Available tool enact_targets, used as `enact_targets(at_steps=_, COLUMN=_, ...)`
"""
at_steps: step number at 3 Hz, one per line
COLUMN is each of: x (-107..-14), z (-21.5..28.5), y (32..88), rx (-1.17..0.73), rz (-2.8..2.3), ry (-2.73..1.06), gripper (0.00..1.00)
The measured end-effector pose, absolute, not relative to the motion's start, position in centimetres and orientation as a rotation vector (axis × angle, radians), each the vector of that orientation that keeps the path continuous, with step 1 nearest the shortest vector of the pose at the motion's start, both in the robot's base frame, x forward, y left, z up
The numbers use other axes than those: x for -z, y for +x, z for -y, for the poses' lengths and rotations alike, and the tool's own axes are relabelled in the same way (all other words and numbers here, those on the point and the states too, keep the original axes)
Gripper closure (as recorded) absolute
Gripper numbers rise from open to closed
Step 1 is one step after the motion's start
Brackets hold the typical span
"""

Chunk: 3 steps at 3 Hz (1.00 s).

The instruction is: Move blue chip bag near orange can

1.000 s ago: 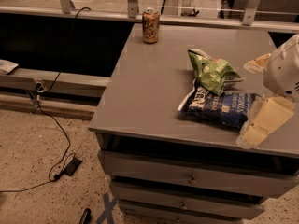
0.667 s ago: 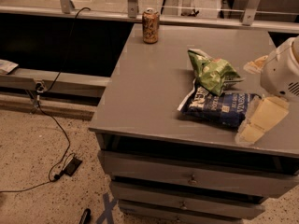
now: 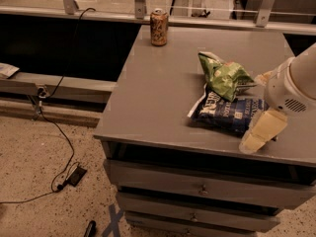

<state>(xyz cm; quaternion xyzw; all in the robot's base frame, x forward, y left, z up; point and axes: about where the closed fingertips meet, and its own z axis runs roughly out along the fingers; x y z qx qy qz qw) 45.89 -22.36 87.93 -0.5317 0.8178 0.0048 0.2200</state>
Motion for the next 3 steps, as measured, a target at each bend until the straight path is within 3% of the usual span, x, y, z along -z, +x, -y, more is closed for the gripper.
enact_targets(at_steps=1, x=-86.2, z=22.0, y=47.1, rx=-0.002, rz=-2.267, ry=-1.467, gripper=0.16)
enact_targets(at_steps=3, x=-84.8, z=21.9, y=48.5, rx=-0.11, rz=-2.259, ry=-1.45, gripper=0.64)
